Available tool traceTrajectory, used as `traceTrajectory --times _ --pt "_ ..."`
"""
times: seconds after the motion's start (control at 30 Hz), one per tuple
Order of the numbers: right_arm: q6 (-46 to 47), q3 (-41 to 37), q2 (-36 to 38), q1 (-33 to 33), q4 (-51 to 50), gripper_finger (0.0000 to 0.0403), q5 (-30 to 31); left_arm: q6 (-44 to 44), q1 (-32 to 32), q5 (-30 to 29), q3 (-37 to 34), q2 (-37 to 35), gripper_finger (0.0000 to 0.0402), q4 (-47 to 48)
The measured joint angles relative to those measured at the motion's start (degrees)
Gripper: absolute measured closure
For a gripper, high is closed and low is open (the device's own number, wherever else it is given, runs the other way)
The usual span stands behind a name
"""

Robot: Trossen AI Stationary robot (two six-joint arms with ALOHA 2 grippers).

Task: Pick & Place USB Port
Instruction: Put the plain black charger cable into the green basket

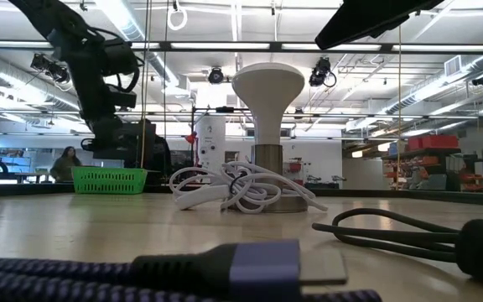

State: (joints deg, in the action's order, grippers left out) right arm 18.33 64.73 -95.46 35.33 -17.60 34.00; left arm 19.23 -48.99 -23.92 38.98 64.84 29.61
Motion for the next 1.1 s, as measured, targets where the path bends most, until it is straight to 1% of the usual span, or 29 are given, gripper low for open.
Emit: traceTrajectory --times 0.1,0.2,0.4,0.5,0.6,0.7,0.77,1.0,1.1 --pt "0.01 0.00 0.00 -0.02 -0.01 0.0376 -0.02 0.70 -1.52 0.25 0.02 0.61 0.0389 -1.59" --pt "-0.01 0.00 0.00 0.00 0.03 0.0376 -0.04 0.85 -2.56 1.30 0.02 2.78 0.0389 -2.51" --pt "-0.01 0.00 0.00 0.00 0.04 0.0376 -0.09 1.57 -3.53 0.30 0.02 7.60 0.0389 -4.04" --pt "-0.06 0.00 0.00 0.00 0.04 0.0376 -0.04 1.54 -4.02 0.19 0.02 8.73 0.0388 -6.68" --pt "-0.14 0.00 0.00 0.00 0.04 0.0376 -0.02 1.56 -4.60 1.26 0.02 9.41 0.0386 -8.82" --pt "-0.14 0.00 0.00 0.00 0.04 0.0376 -0.02 2.22 -5.26 1.56 0.02 9.90 0.0390 -8.82" --pt "-0.13 0.00 0.00 0.00 0.02 0.0376 -0.07 1.12 -5.51 1.70 0.02 9.94 0.0387 -8.31" --pt "-0.11 0.00 0.00 0.00 0.01 0.0376 -0.02 -0.64 -5.42 1.74 0.02 9.93 0.0329 -8.42" --pt "-0.07 0.00 0.00 0.00 0.01 0.0376 0.00 -0.99 -5.43 1.71 0.02 9.92 0.0310 -8.42"
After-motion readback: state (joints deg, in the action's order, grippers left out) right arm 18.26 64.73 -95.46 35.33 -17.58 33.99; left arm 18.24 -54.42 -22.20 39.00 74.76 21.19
